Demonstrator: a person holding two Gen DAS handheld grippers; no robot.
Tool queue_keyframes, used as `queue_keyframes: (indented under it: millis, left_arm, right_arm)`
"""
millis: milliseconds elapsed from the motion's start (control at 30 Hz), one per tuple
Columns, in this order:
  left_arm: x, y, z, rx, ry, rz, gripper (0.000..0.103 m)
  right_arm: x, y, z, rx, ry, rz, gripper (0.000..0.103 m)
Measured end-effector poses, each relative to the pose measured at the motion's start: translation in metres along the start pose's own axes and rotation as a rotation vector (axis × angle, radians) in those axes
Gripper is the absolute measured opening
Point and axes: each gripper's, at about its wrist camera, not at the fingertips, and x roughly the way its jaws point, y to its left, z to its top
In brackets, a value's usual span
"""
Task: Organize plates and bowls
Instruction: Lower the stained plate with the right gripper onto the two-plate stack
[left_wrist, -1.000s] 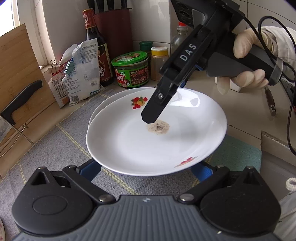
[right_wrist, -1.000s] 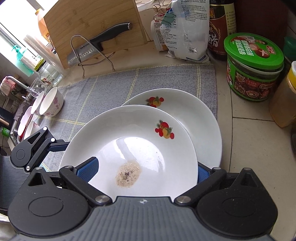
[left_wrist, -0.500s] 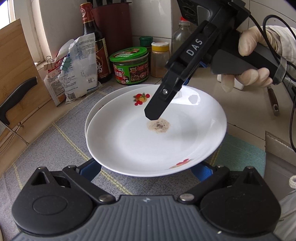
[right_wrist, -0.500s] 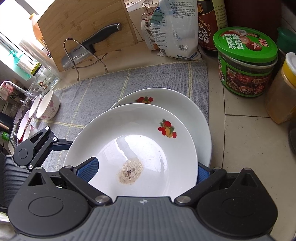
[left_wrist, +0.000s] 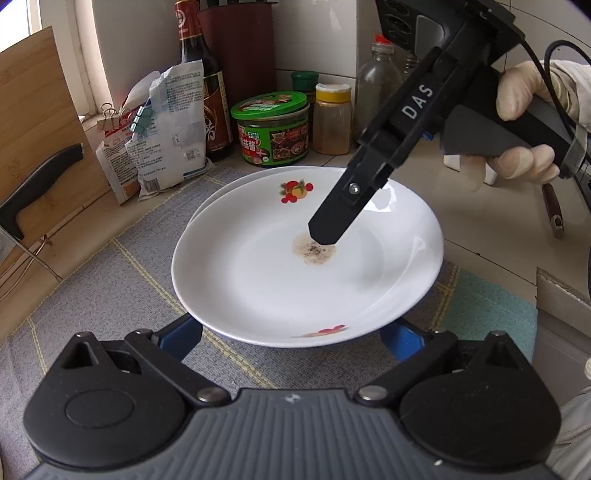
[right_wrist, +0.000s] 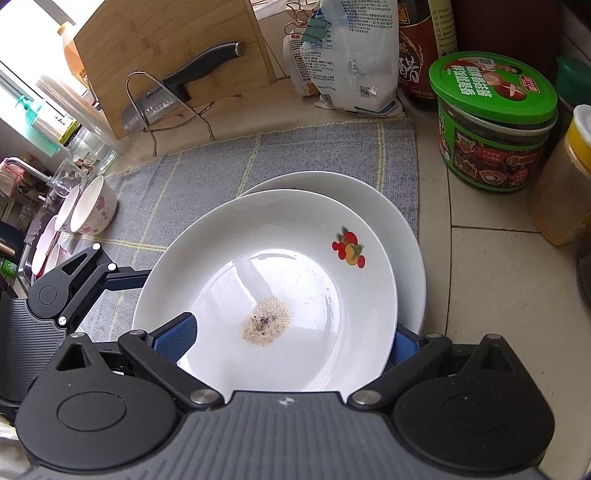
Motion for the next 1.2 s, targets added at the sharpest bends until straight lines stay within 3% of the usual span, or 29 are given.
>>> queue_keyframes:
  millis: [1200]
  left_arm:
    - [0.0,0.004,-0.001,0.018,-0.03,0.024,0.102]
  right_arm:
    - [-0.018,0.016,-0.021,0.012,-0.016,-0.041,0.103]
